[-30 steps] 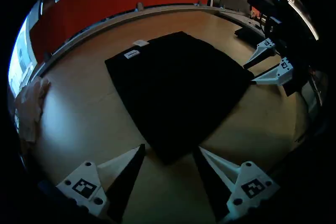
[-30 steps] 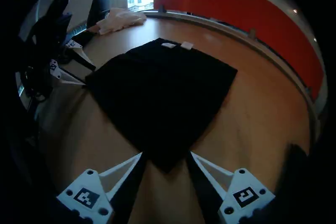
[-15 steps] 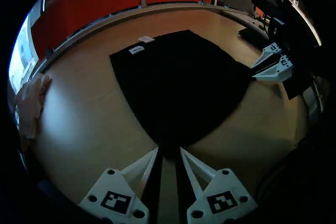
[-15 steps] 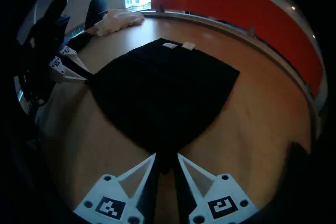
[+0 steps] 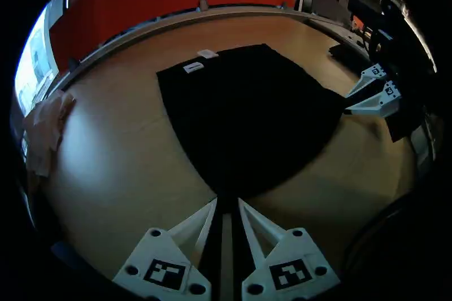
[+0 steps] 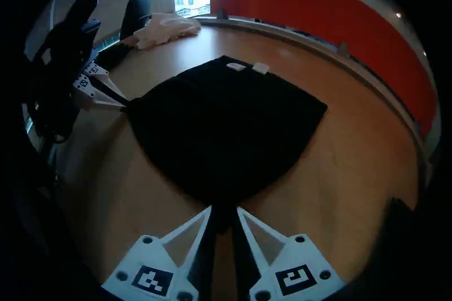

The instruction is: Fold towel

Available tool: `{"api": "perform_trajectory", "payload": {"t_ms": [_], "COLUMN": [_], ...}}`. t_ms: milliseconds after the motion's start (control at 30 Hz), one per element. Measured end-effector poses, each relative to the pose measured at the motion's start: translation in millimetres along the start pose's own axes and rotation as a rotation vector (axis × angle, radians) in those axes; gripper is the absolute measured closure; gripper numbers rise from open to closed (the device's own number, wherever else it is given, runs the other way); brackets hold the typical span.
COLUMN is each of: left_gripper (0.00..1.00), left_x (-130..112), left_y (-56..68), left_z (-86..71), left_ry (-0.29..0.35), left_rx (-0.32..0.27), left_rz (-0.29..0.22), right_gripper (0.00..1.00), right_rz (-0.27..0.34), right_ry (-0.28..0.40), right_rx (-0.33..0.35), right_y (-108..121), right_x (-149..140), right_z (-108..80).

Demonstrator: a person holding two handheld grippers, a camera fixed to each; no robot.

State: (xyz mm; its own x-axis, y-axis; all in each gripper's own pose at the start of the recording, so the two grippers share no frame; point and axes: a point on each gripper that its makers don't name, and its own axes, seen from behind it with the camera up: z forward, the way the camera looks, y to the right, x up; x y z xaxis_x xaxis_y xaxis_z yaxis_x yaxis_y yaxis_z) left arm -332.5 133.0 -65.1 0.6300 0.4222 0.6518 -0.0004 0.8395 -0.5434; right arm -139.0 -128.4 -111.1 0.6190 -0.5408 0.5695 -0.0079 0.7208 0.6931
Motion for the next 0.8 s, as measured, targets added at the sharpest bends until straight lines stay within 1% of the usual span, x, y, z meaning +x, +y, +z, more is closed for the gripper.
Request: {"api": "perform_trajectory", "payload": {"t_ms": [167, 367, 600, 800], "left_gripper": [0.91, 0.91, 0.91, 0.91], "left_x": [6, 17, 32, 44], "left_y": [4.7, 4.8, 3.8, 6.7], "left_z": [-8.2, -22.9, -46.1, -67.3], "left_ry": [0.012, 0.033, 0.067, 0.092], "left_rx": [-0.006, -0.004, 0.007, 0.009], "left_rz": [-0.027, -0.052, -0.098, -0.130], "right_gripper": [0.84, 0.84, 0.84, 0.84], "right_rz": [0.010, 0.016, -0.007, -0.026], "right_ry": [0.011, 0.035, 0.058, 0.078], "right_rx": [-0.010, -0.021, -0.026, -0.034], "right_y": [3, 7, 5, 3], "right_x": [8, 24, 42, 57], "right_z": [-6.2, -17.9, -38.2, -58.5]}}
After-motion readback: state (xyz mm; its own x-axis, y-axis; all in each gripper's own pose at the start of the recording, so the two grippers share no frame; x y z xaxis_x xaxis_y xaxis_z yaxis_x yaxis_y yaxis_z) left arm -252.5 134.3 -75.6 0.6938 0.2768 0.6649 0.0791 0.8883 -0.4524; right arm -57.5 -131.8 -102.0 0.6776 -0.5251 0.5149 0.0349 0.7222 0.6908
